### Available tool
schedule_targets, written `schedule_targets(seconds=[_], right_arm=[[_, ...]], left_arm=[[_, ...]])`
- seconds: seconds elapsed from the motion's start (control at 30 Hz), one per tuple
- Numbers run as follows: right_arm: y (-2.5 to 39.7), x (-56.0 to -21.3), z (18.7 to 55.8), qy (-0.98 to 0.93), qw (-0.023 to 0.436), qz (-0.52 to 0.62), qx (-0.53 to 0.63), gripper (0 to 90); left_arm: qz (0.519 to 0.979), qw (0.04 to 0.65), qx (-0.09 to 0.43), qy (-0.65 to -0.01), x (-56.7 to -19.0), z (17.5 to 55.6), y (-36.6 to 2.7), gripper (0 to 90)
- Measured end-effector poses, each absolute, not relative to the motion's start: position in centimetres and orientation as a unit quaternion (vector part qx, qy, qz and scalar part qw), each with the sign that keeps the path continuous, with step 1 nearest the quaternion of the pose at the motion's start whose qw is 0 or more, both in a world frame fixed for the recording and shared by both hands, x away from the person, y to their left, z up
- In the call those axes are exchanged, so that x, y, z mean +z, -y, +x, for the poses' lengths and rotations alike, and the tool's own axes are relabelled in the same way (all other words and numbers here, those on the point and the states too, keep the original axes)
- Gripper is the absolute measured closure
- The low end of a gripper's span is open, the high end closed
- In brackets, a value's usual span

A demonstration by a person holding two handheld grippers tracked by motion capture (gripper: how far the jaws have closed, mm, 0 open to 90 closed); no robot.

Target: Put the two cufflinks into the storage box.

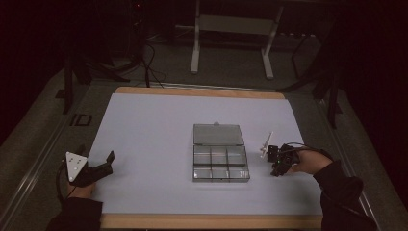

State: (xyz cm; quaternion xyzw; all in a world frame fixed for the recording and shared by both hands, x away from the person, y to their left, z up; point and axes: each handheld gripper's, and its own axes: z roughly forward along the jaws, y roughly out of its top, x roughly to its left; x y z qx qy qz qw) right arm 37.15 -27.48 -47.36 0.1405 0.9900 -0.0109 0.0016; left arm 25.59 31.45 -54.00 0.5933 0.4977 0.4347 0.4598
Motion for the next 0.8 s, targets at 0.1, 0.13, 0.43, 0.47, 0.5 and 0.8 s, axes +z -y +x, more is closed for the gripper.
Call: schedule_targets(seconds=[0.1,0.13,0.43,0.47,0.5,0.8], right_arm=[[27.2,-46.7,37.1,-0.991,0.009,0.134,-0.004,67.0],[27.0,-46.4,37.1,-0.991,0.012,0.134,-0.001,67.0],[25.2,-44.7,37.2,-0.995,0.023,0.094,0.007,66.9],[24.9,-44.6,37.1,-0.996,0.023,0.09,0.008,66.9],[24.7,-44.4,37.1,-0.996,0.025,0.083,0.009,66.9],[22.9,-42.9,37.0,-0.998,0.03,0.045,0.04,66.9]], left_arm=[[0.594,0.46,0.435,-0.497,-54.0,25.6,-31.5,0.4],[0.593,0.46,0.435,-0.497,-54.0,25.6,-31.4,0.4],[0.594,0.46,0.435,-0.497,-54.0,25.6,-31.5,0.4],[0.594,0.46,0.435,-0.497,-54.0,25.6,-31.5,0.4],[0.593,0.46,0.435,-0.497,-54.0,25.6,-31.5,0.4],[0.594,0.46,0.436,-0.496,-54.0,25.6,-31.4,0.4]])
